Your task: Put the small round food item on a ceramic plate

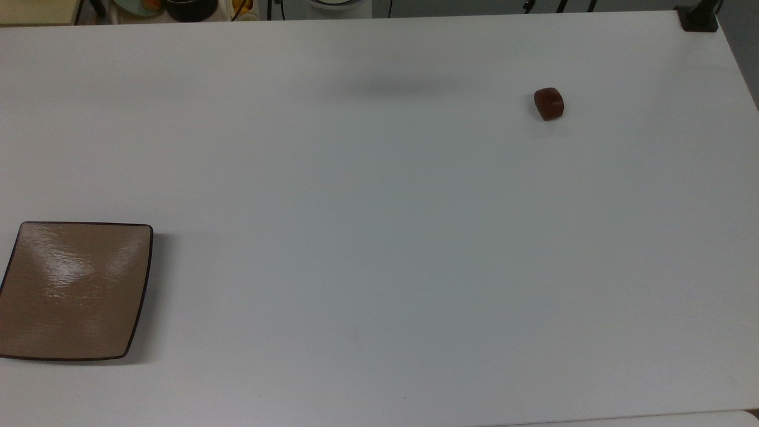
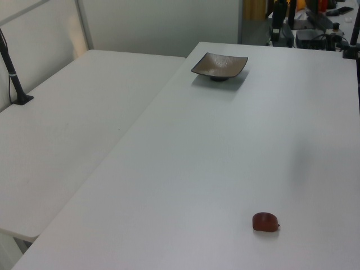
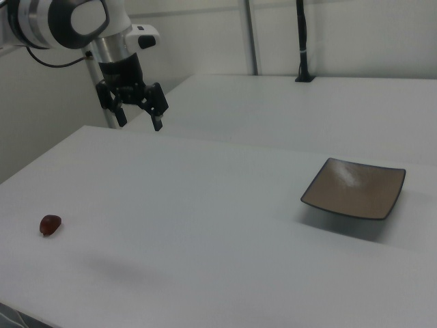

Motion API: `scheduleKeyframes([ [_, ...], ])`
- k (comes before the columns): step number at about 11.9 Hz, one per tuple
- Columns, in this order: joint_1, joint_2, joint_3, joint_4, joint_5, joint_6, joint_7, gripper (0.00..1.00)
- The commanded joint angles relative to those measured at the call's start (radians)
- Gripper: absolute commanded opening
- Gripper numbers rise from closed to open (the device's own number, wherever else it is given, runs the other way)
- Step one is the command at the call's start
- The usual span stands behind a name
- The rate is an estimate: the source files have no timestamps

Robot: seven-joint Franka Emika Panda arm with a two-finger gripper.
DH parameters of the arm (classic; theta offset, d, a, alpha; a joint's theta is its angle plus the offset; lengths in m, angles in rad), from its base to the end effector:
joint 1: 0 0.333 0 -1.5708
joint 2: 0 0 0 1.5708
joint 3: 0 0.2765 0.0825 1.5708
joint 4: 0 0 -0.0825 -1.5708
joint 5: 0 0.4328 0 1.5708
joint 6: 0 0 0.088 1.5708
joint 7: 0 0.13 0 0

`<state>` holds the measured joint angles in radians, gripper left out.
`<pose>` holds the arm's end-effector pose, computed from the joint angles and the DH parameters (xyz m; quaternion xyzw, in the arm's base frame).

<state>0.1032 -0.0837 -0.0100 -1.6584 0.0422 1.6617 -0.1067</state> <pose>0.5882 0.0599 0.5745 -0.9939 -0.0987 -0.0436 0.0212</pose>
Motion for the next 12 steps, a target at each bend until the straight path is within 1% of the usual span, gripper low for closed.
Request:
scheduleKeyframes([
  [1,0.0,-0.011,0.03,-0.023,0.008,0.01,-0.002,1.0],
  [3,0.0,-0.01,0.068,-0.03,0.01,-0.011,0.015,1.0],
  [6,0.001,-0.008,0.12,-0.04,0.011,-0.039,0.084,1.0],
  [7,0.012,-0.004,0.143,-0.05,0.018,-0.04,0.11,1.0],
  [8,0.038,-0.002,0.157,-0.061,0.021,-0.04,0.146,1.0],
  [10,0.068,0.012,0.179,-0.067,0.021,-0.04,0.166,1.0],
  [12,0.076,0.024,0.238,-0.07,0.021,-0.04,0.2,1.0],
])
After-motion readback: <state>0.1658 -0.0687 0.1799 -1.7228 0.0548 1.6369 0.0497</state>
